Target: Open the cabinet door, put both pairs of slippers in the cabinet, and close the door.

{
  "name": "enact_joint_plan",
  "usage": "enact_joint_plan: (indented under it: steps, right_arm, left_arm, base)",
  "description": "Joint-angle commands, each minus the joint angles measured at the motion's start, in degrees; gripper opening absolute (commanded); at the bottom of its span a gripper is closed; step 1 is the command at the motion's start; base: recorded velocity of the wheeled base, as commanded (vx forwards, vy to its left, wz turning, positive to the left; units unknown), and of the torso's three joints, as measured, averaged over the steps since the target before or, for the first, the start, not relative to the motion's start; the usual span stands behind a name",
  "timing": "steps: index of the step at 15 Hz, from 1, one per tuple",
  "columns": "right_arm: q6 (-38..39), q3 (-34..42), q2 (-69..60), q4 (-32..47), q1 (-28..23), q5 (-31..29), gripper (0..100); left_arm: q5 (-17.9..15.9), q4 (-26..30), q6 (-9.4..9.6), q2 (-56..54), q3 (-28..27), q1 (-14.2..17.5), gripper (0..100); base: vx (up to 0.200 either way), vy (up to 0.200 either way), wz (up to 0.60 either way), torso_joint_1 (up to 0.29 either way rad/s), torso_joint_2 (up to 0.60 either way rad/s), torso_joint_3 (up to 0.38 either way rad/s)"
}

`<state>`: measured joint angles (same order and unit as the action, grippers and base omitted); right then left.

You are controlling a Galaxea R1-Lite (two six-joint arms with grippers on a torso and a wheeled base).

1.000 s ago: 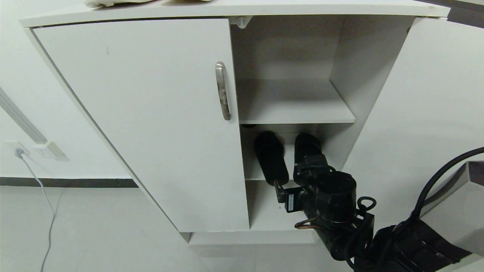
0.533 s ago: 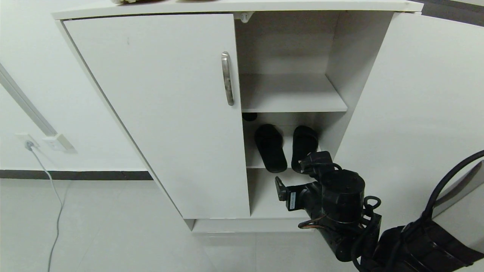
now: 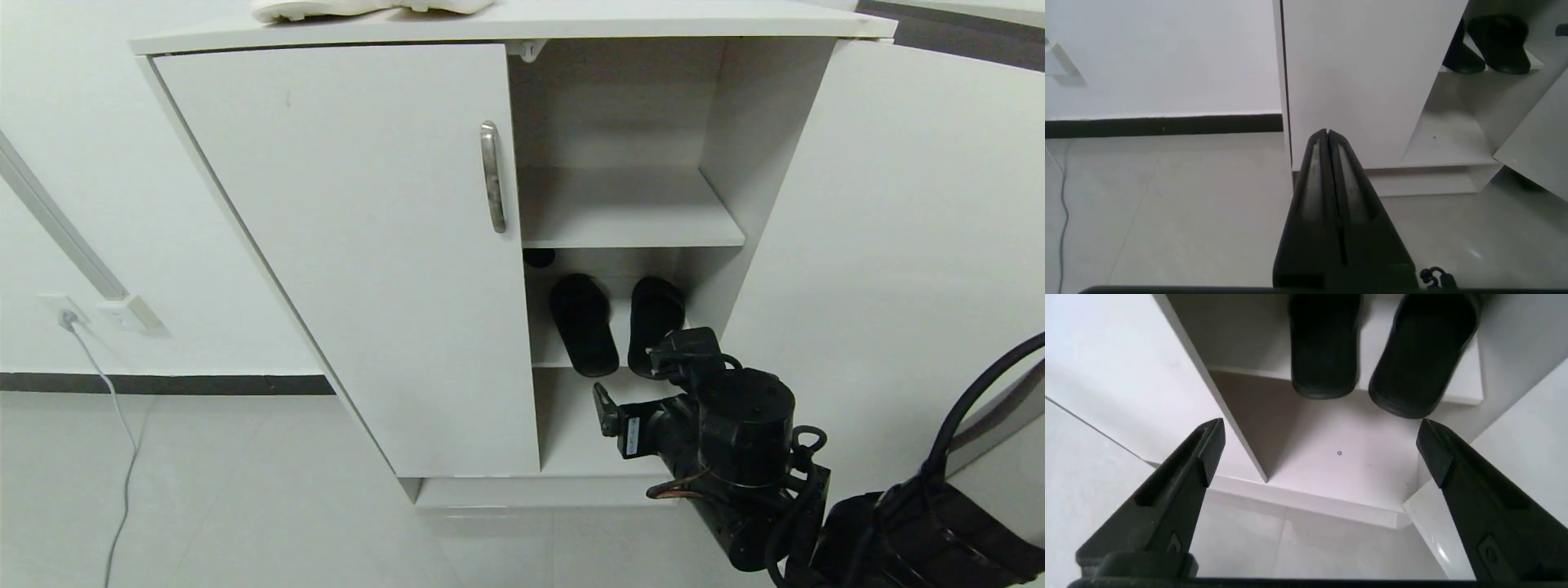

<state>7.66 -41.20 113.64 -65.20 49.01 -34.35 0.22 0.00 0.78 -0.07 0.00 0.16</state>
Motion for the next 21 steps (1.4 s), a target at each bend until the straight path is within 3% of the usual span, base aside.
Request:
enact_joint_plan:
  steps: [1,9,21]
  right_arm:
    - [0.0,0.2,-0.1,0.0,0.0,0.0,100]
    - [-0.3,1.3,-1.1,-0.1,0.2,0.0,100]
    - [-0.4,2.4,-1.7,-0.1,1.3,0.1,100]
  left_arm:
    - [0.0,0.0,0.01,0.1,0.0,0.0,0]
    - [0.0,-0.1,0.1,0.1,0.0,0.0,0]
    - [0.0,0.0,0.01,0.1,0.0,0.0,0]
  base:
    - [0.0,0.0,0.0,-0.002,0.01,0.183]
    - [0.0,0.0,0.0,0.001,0.0,0.08]
    - [0.0,0.2,0.0,0.003,0.0,0.004]
